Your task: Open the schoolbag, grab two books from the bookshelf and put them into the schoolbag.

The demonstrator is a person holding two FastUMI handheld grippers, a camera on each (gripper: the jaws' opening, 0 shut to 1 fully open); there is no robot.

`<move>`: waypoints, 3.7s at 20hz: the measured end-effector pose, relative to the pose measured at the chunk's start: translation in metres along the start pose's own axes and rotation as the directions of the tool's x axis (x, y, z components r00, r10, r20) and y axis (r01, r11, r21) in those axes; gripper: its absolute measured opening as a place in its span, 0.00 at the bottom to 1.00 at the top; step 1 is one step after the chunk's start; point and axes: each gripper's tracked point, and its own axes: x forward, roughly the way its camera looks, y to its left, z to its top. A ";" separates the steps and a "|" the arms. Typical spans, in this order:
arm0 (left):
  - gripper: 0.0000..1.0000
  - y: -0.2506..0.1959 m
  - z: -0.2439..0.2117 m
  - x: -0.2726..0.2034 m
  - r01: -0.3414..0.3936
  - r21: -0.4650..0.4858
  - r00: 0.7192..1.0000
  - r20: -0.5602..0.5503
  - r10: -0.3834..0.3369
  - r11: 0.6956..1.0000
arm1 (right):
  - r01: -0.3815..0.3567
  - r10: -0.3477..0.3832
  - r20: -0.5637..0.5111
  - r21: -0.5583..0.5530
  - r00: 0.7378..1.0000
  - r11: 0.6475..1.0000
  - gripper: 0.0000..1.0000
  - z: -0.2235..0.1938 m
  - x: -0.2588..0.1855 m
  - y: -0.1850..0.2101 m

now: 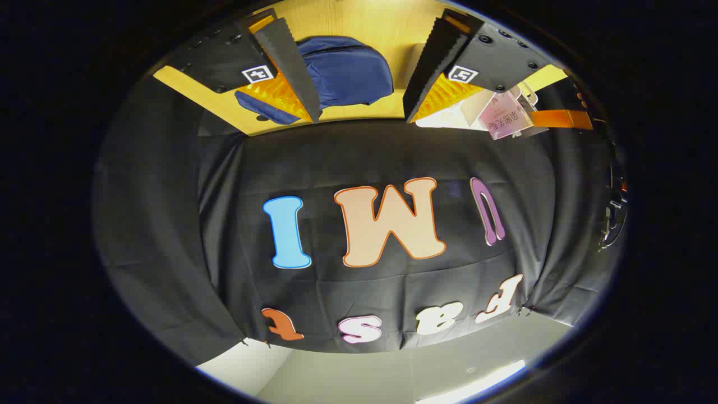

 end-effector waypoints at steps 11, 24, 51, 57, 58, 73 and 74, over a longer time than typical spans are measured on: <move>0.98 -0.008 0.003 0.003 -0.066 -0.021 0.998 0.020 0.066 0.998 | -0.018 0.015 -0.049 -0.059 0.999 0.998 0.96 -0.001 0.009 -0.032; 0.98 -0.002 -0.003 -0.008 -0.138 -0.033 0.990 0.013 0.138 0.990 | 0.007 -0.025 -0.065 -0.263 0.998 0.965 0.97 -0.023 0.020 -0.062; 0.98 0.049 -0.025 -0.043 -0.329 -0.041 0.943 -0.066 0.326 0.943 | -0.208 -0.068 -0.258 -0.887 0.964 0.413 0.97 -0.217 0.088 -0.072; 0.98 0.059 -0.032 -0.043 -0.367 -0.051 0.928 -0.094 0.361 0.929 | -0.270 -0.064 -0.299 -0.921 0.952 0.282 0.97 -0.239 0.104 -0.074; 0.98 0.059 -0.033 -0.043 -0.370 -0.053 0.926 -0.098 0.364 0.928 | -0.271 -0.065 -0.299 -0.922 0.952 0.275 0.90 -0.240 0.105 -0.073; 0.98 0.046 -0.046 -0.019 -0.331 -0.070 0.935 -0.161 0.317 0.941 | -0.143 -0.148 -0.201 -0.934 0.968 0.328 0.48 -0.237 0.163 -0.059; 0.98 0.046 -0.046 -0.018 -0.328 -0.064 0.935 -0.166 0.314 0.942 | -0.141 -0.147 -0.199 -0.932 0.969 0.335 0.37 -0.238 0.165 -0.056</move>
